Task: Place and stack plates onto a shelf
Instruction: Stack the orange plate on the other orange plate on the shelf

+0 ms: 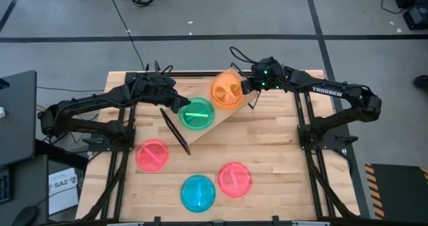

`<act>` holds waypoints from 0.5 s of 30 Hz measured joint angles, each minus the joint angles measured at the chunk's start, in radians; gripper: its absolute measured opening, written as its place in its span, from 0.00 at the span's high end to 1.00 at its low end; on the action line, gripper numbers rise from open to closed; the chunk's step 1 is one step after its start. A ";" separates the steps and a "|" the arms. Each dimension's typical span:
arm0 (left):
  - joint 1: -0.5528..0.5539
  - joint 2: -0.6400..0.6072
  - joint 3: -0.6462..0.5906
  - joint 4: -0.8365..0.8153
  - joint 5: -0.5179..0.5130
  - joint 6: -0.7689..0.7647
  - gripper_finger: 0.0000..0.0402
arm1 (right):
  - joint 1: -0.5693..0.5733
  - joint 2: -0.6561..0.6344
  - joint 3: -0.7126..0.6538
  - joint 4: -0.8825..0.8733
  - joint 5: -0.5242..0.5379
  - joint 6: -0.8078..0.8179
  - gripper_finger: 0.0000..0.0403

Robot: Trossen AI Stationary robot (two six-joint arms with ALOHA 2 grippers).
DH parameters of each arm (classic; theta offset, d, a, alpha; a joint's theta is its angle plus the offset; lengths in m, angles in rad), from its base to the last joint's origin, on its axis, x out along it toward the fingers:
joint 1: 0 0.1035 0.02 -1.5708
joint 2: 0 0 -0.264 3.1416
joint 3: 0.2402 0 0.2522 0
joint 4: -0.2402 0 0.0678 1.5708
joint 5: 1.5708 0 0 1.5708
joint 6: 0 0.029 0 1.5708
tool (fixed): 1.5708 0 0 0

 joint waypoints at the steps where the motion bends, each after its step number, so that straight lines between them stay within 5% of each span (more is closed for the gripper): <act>1: 0.000 0.000 0.000 0.000 0.000 0.000 0.60 | 0.000 0.000 0.000 -0.001 0.000 0.000 0.98; 15: 0.000 0.000 0.000 0.000 0.000 0.000 0.60 | 0.000 0.010 0.000 -0.026 -0.006 0.000 0.98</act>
